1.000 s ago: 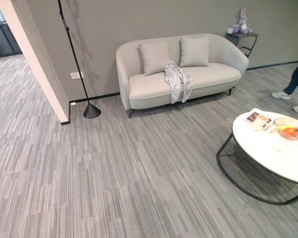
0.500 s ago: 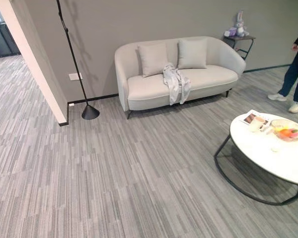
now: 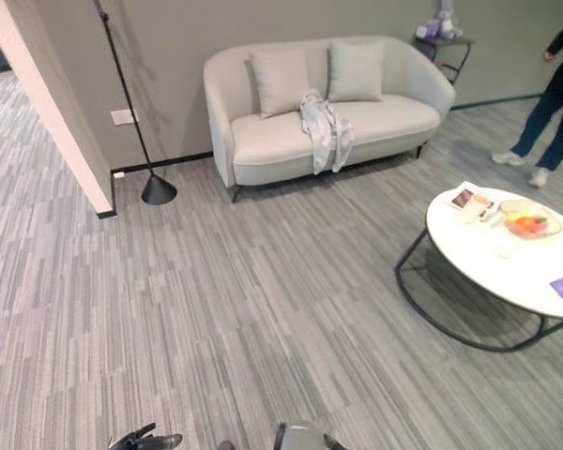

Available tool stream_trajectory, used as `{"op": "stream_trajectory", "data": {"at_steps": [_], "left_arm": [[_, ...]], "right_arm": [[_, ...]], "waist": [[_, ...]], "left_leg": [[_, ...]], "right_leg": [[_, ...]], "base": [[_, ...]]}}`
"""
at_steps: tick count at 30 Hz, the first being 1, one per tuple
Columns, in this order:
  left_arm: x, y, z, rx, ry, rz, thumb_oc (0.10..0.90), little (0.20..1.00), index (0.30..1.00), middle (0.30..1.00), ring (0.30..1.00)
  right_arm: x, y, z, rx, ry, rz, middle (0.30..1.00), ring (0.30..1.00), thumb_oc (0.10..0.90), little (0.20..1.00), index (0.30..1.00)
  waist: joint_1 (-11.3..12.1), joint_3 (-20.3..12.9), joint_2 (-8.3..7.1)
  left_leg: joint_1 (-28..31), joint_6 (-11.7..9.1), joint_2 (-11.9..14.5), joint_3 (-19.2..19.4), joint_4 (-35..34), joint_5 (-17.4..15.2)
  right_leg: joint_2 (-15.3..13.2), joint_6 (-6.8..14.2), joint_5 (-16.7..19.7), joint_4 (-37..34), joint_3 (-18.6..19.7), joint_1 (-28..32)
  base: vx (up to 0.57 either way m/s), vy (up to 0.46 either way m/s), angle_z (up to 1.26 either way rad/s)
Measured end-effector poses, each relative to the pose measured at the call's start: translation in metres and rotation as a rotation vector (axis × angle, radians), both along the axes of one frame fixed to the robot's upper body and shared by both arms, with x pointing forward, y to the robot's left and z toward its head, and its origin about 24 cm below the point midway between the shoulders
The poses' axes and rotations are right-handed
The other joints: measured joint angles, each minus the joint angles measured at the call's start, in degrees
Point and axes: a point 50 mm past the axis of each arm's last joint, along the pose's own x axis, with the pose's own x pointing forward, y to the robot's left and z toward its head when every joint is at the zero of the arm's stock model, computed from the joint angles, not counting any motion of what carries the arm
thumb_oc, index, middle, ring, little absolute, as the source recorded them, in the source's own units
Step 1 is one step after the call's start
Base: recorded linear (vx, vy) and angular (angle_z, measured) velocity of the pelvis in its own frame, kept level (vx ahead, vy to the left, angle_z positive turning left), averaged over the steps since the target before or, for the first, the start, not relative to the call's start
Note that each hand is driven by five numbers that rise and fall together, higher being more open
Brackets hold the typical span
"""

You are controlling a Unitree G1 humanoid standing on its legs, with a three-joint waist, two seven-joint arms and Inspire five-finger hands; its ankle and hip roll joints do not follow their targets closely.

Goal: Hang the clothes on the sofa on the clothes rack.

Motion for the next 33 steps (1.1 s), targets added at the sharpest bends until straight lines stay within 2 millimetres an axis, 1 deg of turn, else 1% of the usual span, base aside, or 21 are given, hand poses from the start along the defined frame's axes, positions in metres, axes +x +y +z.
{"op": "stream_trajectory", "data": {"at_steps": [3, 5, 7, 10, 11, 13, 15, 16, 17, 19, 20, 22, 24, 26, 27, 28, 29, 30, 31, 32, 33], "left_arm": [[-0.009, 0.0, -0.002, 0.009, 0.035, 0.016, 0.8, 0.9, 0.9, 0.9, 0.9], [-0.008, -0.001, -0.002, 0.011, 0.038, 0.023, 0.8, 0.9, 0.9, 0.9, 0.9], [-0.008, -0.001, -0.002, 0.018, 0.042, 0.009, 0.8, 0.9, 0.9, 0.9, 0.9], [-0.026, 0.001, -0.004, 0.02, 0.081, 0.027, 0.8, 0.9, 0.9, 0.9, 0.9], [-0.036, 0.008, -0.004, 0.043, 0.107, 0.032, 0.8, 0.9, 0.9, 0.9, 0.9], [-0.041, 0.0, -0.006, 0.021, 0.124, 0.03, 0.8, 0.9, 0.9, 0.9, 0.9], [-0.042, 0.001, -0.005, 0.024, 0.132, -0.008, 0.8, 0.9, 0.9, 0.9, 0.9], [-0.035, 0.008, -0.003, 0.048, 0.106, -0.005, 0.8, 0.9, 0.9, 0.9, 0.9], [-0.028, 0.005, -0.003, 0.042, 0.078, 0.014, 0.8, 0.9, 0.9, 0.9, 0.9], [-0.015, 0.005, -0.001, 0.049, 0.039, -0.002, 0.8, 0.9, 0.9, 0.9, 0.9], [-0.004, 0.008, 0.001, 0.057, 0.006, -0.004, 0.8, 0.9, 0.9, 0.9, 0.9], [0.018, 0.01, 0.006, 0.077, -0.052, -0.05, 0.8, 0.9, 0.9, 0.9, 0.9], [0.058, 0.006, 0.02, 0.072, -0.215, -0.09, 0.8, 0.9, 0.9, 0.9, 0.9], [0.069, -0.002, 0.024, 0.053, -0.281, -0.064, 0.8, 0.9, 0.9, 0.9, 0.9], [0.06, -0.006, 0.018, 0.029, -0.243, -0.004, 0.8, 0.9, 0.9, 0.9, 0.9], [0.047, -0.007, 0.012, 0.008, -0.179, 0.072, 0.8, 0.9, 0.9, 0.9, 0.9], [0.007, 0.004, 0.002, 0.043, -0.024, 0.136, 0.8, 0.9, 0.9, 0.9, 0.9], [-0.036, 0.029, 0.001, 0.111, 0.084, 0.21, 0.8, 0.9, 0.9, 0.9, 0.9], [-0.044, 0.033, 0.002, 0.114, 0.103, 0.237, 0.8, 0.9, 0.9, 0.9, 0.9], [-0.045, 0.035, 0.002, 0.113, 0.103, 0.247, 0.8, 0.9, 0.9, 0.9, 0.9], [-0.044, 0.033, 0.002, 0.112, 0.108, 0.251, 0.8, 0.9, 0.9, 0.9, 0.9]], "right_arm": [[-0.004, 0.0, 0.0, -0.001, 0.006, -0.008, 0.9, 0.9, 0.8, 0.9, 0.9], [-0.003, 0.0, 0.0, -0.006, 0.007, -0.008, 0.9, 0.9, 0.8, 0.9, 0.9], [-0.004, 0.001, -0.001, -0.01, 0.002, 0.001, 0.9, 0.9, 0.8, 0.9, 0.9], [-0.018, 0.005, -0.003, 0.002, 0.045, 0.015, 0.9, 0.9, 0.8, 0.9, 0.9], [-0.029, 0.011, -0.005, 0.02, 0.085, 0.049, 0.9, 0.9, 0.8, 0.9, 0.9], [-0.036, 0.007, -0.004, 0.008, 0.104, 0.052, 0.9, 0.9, 0.8, 0.9, 0.9], [-0.029, 0.006, -0.003, -0.001, 0.099, 0.12, 0.9, 0.9, 0.8, 0.9, 0.9], [-0.022, 0.006, -0.003, -0.009, 0.086, 0.179, 0.9, 0.9, 0.8, 0.9, 0.9], [0.004, -0.003, 0.001, -0.062, 0.01, 0.267, 0.9, 0.9, 0.8, 0.9, 0.9], [0.022, -0.005, 0.005, -0.097, -0.032, 0.343, 0.9, 0.9, 0.8, 0.9, 0.9], [0.025, -0.002, 0.004, -0.106, -0.024, 0.39, 0.9, 0.9, 0.8, 0.9, 0.9], [0.069, 0.009, 0.011, -0.137, -0.133, 0.499, 0.9, 0.9, 0.8, 0.9, 0.9], [0.1, 0.018, 0.019, -0.168, -0.159, 0.558, 0.9, 0.9, 0.8, 0.9, 0.9], [0.139, 0.02, 0.036, -0.224, -0.296, 0.602, 0.9, 0.9, 0.8, 0.9, 0.9], [0.155, 0.023, 0.045, -0.248, -0.364, 0.63, 0.9, 0.9, 0.8, 0.9, 0.9], [0.157, 0.025, 0.047, -0.258, -0.386, 0.654, 0.9, 0.9, 0.8, 0.9, 0.9], [0.143, 0.047, 0.038, -0.208, -0.389, 0.704, 0.9, 0.9, 0.8, 0.9, 0.9], [0.096, 0.083, 0.015, -0.081, -0.302, 0.723, 0.9, 0.9, 0.8, 0.9, 0.9], [0.071, 0.089, 0.007, -0.04, -0.23, 0.728, 0.9, 0.9, 0.8, 0.9, 0.9], [0.063, 0.094, 0.004, -0.026, -0.205, 0.746, 0.9, 0.9, 0.8, 0.9, 0.9], [0.066, 0.098, 0.005, -0.034, -0.21, 0.828, 0.9, 0.9, 0.8, 0.9, 0.9]], "waist": [[-0.5, -0.8, -0.1], [-1.3, -1.4, -0.4], [-2.0, -1.3, -0.53], [-2.9, -3.9, -1.83], [-3.1, -6.0, -1.88], [-3.4, -8.5, 0.05], [-2.6, -9.4, -0.15], [-0.7, -10.5, -2.3], [0.9, -10.5, -2.46], [1.7, -9.7, -2.5], [2.3, -9.2, -3.2], [1.3, -7.9, -5.27], [1.8, -2.5, -6.62], [4.0, 1.2, -5.6], [5.5, 1.9, -2.38], [5.8, 2.5, 0.04], [6.1, 2.0, 0.36], [5.7, -2.4, -6.67], [4.5, -3.7, -9.58], [4.8, -3.6, -10.57], [5.0, -3.4, -9.96]], "left_leg": [[-0.1, -0.2, 0.0, -2.1, 0.3, 0.0], [-0.5, -0.7, -0.8, -2.6, 0.3, -0.1], [0.1, -1.2, -1.0, -3.9, 0.4, -0.4], [4.1, -3.3, 0.6, -5.8, -0.6, -3.1], [6.0, -5.2, 3.3, -7.9, -0.6, -5.5], [6.6, -7.8, 9.8, -9.5, -0.6, -6.9], [3.2, -10.7, 11.6, -10.6, 8.7, -7.6], [-1.1, -11.2, 11.4, -11.1, 19.0, -7.5], [-5.3, -14.4, 12.4, -11.5, 29.5, -5.8], [-12.1, -15.6, 13.4, -11.5, 43.2, -1.9], [-15.1, -14.8, 14.2, -10.1, 49.9, 0.8], [-20.5, -15.6, 12.8, -6.3, 51.7, 1.2], [-29.8, -12.4, 9.6, 2.5, 49.0, -5.1], [-29.5, -12.1, 3.6, 6.1, 20.5, -4.8], [-28.1, -12.8, 2.6, 6.6, 7.2, -2.4], [-27.8, -11.3, 2.5, 7.3, 4.0, -0.4], [-27.4, -9.7, 1.7, 7.6, 12.0, 0.7], [-25.1, -5.2, -1.3, 7.5, 18.4, 0.5], [-20.3, -0.2, -1.8, 7.4, 13.6, 4.3], [-17.0, -0.1, -1.6, 7.7, 10.8, 3.9], [-11.7, -0.2, 0.3, 9.1, 6.5, 3.6]], "right_leg": [[-0.2, -0.6, 2.0, -21.5, 2.6, 2.9], [-2.6, 1.8, 5.8, -35.9, 5.1, 4.1], [-5.4, 1.9, 7.9, -37.9, 4.9, 3.9], [-4.8, 1.1, 10.6, -34.7, 4.6, 5.4], [-1.9, -1.1, 13.8, -33.0, 4.5, 7.2], [3.7, -1.7, 13.7, -31.8, 3.1, 9.1], [6.1, -3.5, 12.6, -34.1, -0.1, 12.4], [7.4, -5.7, 11.9, -36.6, -0.8, 14.3], [10.1, -10.5, 11.3, -37.0, -1.9, 16.8], [12.5, -12.7, 10.1, -38.2, -2.7, 19.3], [12.8, -13.5, 9.9, -38.3, -3.1, 20.1], [12.6, -16.3, 6.5, -38.3, -3.5, 22.9], [11.2, -16.0, 6.1, -38.2, -4.5, 22.1], [10.5, -11.5, 4.2, -38.8, -1.5, 20.7], [12.4, -10.7, 3.4, -38.8, 0.0, 21.6], [14.4, -11.5, 4.4, -38.7, 0.6, 23.7], [15.7, -14.3, 2.7, -38.8, 1.9, 28.5], [14.0, -13.3, -2.1, -38.3, 1.8, 31.9], [13.8, -11.0, -4.5, -36.3, 1.3, 33.4], [13.0, -10.2, -4.9, -30.7, 2.6, 31.8], [13.2, -6.7, -4.6, -17.8, 3.4, 27.7]], "base": [[0.45, -0.202, 0.24], [0.43, -0.16, 0.24], [0.23, -0.097, 0.26], [0.43, -0.255, 0.37], [0.61, -0.448, 0.66], [0.57, -0.441, 0.78], [0.41, -0.319, 0.52], [0.47, -0.466, 0.16], [0.46, -0.49, 0.11], [0.21, -0.246, 0.12], [0.19, -0.154, -0.39], [0.55, -0.156, -0.11], [0.56, 0.057, 0.5], [0.39, 0.049, -0.54], [0.26, 0.043, -1.13], [0.25, 0.031, -1.26], [0.49, 0.088, -0.76], [0.58, 0.148, -0.07], [0.72, 0.201, 0.29], [0.48, 0.143, -0.25], [0.37, 0.121, -1.04]]}}
